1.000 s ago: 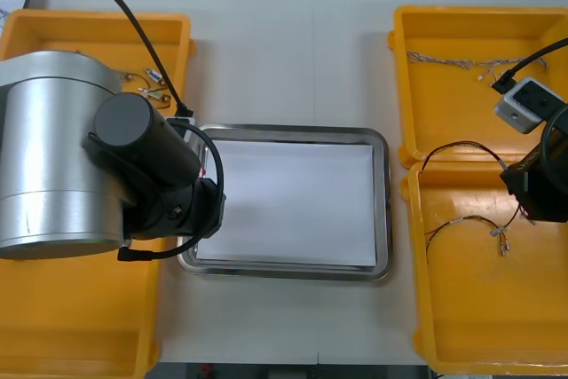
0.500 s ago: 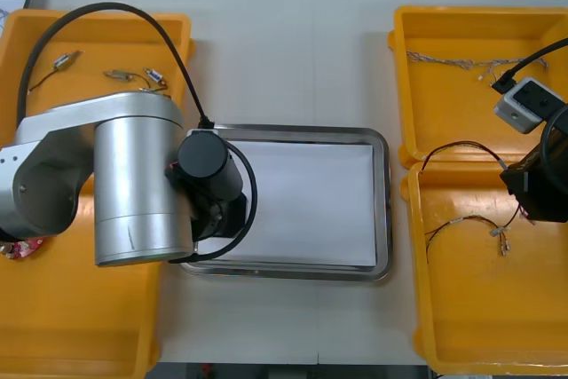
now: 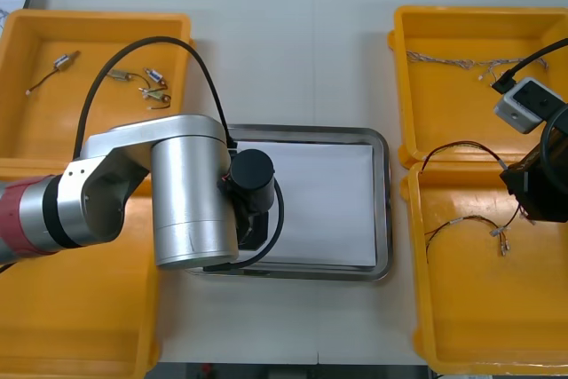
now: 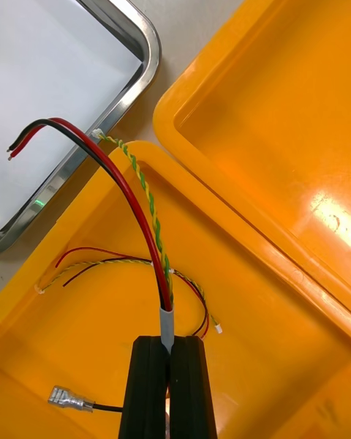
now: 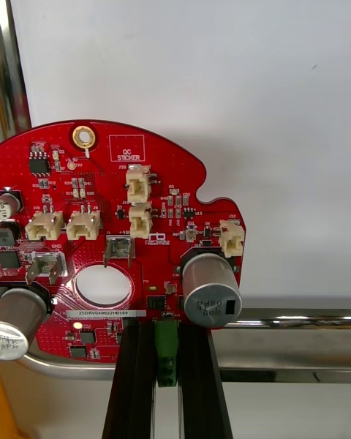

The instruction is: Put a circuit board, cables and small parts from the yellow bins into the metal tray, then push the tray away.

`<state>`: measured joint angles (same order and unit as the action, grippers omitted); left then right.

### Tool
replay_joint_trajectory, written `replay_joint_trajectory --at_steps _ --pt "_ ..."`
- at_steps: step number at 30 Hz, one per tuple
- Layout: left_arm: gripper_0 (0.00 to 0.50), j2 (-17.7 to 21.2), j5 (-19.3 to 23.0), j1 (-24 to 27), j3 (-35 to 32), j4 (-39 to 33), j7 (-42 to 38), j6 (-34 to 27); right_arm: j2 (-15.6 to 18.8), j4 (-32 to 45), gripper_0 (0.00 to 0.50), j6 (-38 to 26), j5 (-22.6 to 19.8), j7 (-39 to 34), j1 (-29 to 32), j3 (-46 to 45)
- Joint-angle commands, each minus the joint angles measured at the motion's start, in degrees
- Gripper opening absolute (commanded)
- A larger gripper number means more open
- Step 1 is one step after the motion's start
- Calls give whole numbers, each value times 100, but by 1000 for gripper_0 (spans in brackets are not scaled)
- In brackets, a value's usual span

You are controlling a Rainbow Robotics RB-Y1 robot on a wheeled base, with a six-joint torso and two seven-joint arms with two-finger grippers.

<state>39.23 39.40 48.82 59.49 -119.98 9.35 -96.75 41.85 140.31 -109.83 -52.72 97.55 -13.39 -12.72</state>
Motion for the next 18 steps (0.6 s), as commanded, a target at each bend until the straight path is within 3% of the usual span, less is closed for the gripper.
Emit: replay_joint_trajectory --at_steps 1,18 --pt "0 -241 -126 171 150 142 217 112 174 58 0 -17 43 -245 -120 50" --pt "0 -469 -434 145 590 704 392 420 174 58 0 -17 43 -245 -120 50"
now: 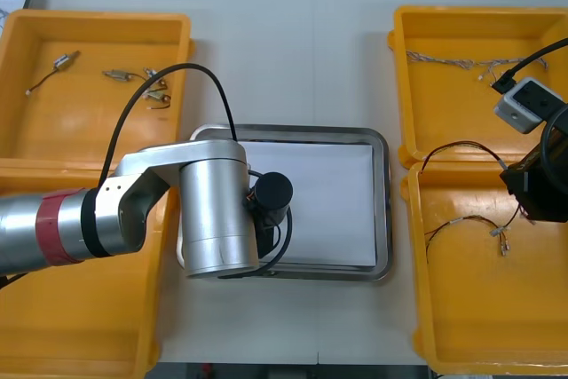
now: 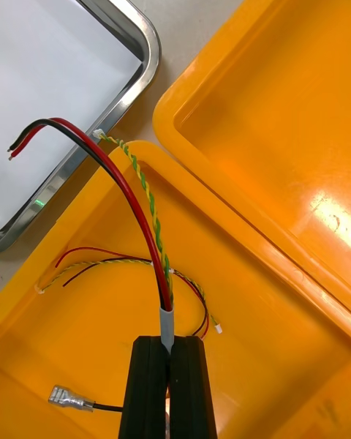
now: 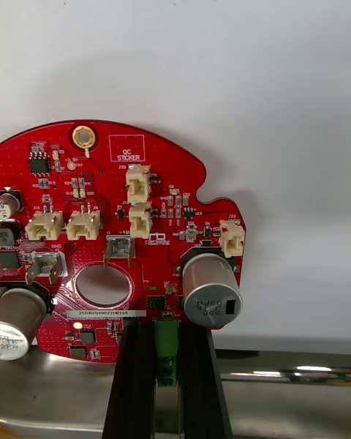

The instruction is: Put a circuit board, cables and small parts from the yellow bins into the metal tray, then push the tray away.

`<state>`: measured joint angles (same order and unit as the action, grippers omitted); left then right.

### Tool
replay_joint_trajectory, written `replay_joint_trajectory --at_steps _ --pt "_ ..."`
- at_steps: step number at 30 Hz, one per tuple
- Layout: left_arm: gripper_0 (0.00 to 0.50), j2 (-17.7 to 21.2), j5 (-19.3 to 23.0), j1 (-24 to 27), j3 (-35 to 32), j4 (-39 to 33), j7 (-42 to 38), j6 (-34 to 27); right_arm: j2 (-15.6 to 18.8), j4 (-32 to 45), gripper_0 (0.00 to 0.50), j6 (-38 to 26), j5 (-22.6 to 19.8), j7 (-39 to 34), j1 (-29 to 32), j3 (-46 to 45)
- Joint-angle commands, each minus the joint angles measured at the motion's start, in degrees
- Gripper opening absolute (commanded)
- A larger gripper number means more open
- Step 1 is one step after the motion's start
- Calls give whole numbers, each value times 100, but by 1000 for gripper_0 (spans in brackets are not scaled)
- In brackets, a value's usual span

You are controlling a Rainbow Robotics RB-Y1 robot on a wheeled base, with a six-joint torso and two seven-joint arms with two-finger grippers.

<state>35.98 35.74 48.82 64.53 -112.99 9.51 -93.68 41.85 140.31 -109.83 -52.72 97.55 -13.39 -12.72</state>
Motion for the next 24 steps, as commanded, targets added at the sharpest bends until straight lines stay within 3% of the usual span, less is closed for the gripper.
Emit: replay_joint_trajectory --at_steps 1,7,8,9,10,11,12,13,14,16,24 --pt "0 -144 -67 145 86 5 376 113 174 58 0 -17 43 -245 -120 50" --pt "15 -144 -111 145 86 -21 376 139 174 58 0 -17 43 -245 -120 50" --pt "189 -144 -120 145 77 -30 367 139 174 58 0 -17 43 -245 -120 50" --pt "189 -144 -120 145 77 -30 367 139 174 58 0 -17 43 -245 -120 50" --pt "336 -135 -129 145 86 -47 359 139 174 58 0 -17 43 -245 -120 50" --pt "336 -135 -129 145 86 -47 359 139 174 58 0 -17 43 -245 -120 50" --pt "400 -126 -137 136 77 -74 350 139 174 58 0 -17 43 -245 -120 50" --pt "415 -126 -137 145 77 -91 350 139 174 58 0 -17 43 -245 -120 50" --pt "475 -109 -129 145 33 -135 341 121 174 58 0 -17 43 -245 -120 50" --pt "500 -73 -85 145 -46 -205 332 104 174 58 0 -17 43 -245 -120 50" --pt "500 234 320 145 -635 -865 359 -142 174 58 0 -17 43 -245 -120 50"
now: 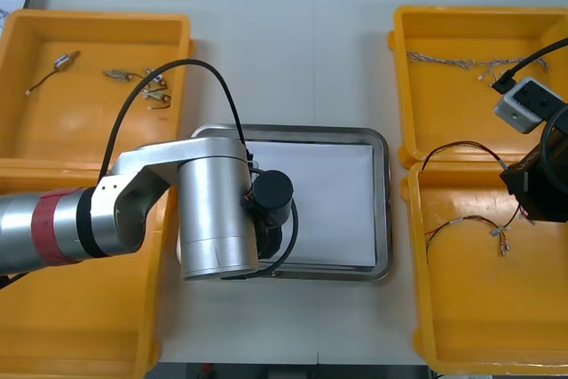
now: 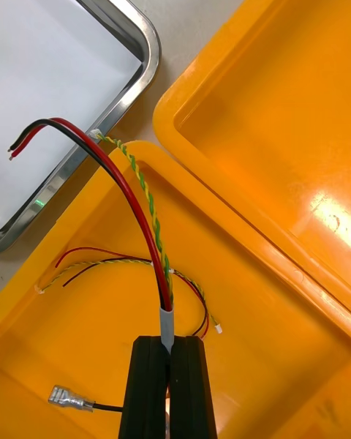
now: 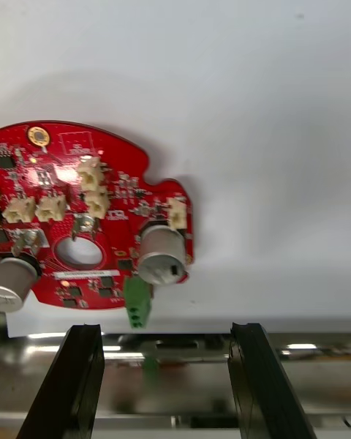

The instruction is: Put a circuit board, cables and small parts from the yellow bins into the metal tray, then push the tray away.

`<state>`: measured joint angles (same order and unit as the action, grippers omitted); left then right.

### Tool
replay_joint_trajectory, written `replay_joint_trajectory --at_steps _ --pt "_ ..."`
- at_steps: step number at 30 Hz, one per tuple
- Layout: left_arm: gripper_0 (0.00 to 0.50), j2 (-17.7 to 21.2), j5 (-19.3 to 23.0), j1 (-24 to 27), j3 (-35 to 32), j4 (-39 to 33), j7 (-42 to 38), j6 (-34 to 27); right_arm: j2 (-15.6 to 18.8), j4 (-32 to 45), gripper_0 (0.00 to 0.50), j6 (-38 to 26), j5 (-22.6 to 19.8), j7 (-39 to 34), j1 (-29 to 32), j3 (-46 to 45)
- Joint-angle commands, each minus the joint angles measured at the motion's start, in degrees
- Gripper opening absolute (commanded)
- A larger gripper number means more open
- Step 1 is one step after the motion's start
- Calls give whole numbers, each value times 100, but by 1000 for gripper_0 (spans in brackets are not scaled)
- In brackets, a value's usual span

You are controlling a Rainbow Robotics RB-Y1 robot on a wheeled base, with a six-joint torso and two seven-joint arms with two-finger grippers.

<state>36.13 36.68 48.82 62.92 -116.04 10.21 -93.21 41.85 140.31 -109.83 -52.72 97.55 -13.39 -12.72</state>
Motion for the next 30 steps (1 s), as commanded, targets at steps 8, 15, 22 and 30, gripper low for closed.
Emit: replay_joint_trajectory --at_steps 8,15,22,30 --pt "500 676 1289 145 -1686 -1236 561 -1032 95 -56 0 -17 -248 -306 -32 191" --pt "500 1291 2159 145 -2785 -1483 834 -1419 104 -65 0 -17 -441 -245 -296 463" --pt "500 1924 2537 136 -3515 -1579 1194 -1489 113 -56 0 -17 -485 -219 -744 1158" --pt "500 2416 2353 -75 -3972 -1157 2135 -1647 113 -65 0 -17 -520 -192 -1280 2142"
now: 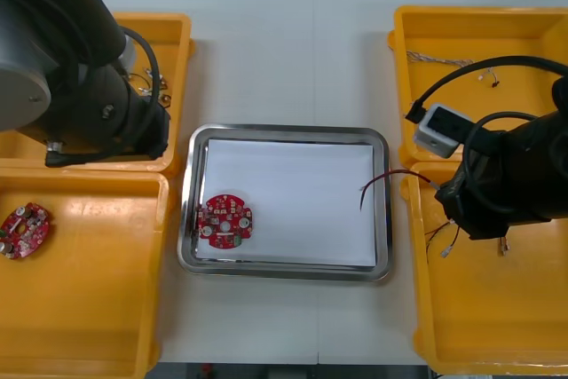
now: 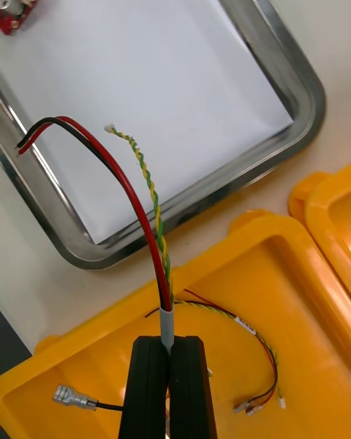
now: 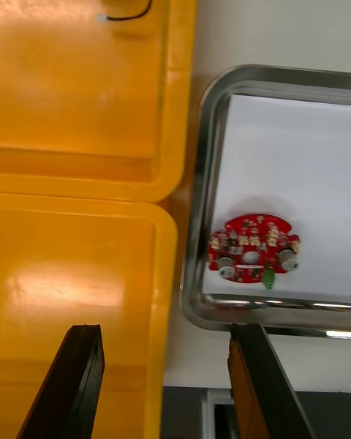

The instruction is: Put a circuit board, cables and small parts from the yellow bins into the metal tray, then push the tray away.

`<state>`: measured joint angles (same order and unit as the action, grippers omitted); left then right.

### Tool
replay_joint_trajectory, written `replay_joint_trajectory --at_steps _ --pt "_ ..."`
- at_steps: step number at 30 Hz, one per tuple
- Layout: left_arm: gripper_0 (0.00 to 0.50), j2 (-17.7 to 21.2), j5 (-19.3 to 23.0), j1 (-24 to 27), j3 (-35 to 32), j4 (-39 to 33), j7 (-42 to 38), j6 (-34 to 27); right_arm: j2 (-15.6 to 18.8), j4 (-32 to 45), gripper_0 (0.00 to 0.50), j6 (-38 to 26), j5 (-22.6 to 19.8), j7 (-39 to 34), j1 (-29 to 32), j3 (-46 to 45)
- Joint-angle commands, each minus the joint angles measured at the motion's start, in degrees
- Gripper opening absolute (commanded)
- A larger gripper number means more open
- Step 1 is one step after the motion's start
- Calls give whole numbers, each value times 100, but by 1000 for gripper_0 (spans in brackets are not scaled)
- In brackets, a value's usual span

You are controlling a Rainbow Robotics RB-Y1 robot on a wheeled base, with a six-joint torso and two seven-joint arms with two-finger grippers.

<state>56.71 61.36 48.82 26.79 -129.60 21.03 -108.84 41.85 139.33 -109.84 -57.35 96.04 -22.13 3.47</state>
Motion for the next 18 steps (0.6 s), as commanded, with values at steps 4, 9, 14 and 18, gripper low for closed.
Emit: replay_joint_trajectory --at_steps 4,9,14,18 --pt "500 367 -396 -470 -833 558 1703 21 104 42 0 -16 31 -41 -634 1033" --pt "500 359 -581 -804 -1282 1068 2485 381 96 33 0 24 268 -68 -968 1789" --pt "500 359 -643 -848 -1387 1631 3074 742 8 7 0 314 734 -138 -1232 2545" --pt "500 323 -757 -848 -1387 2044 3425 1085 -186 -327 0 587 936 -164 -1425 3028"
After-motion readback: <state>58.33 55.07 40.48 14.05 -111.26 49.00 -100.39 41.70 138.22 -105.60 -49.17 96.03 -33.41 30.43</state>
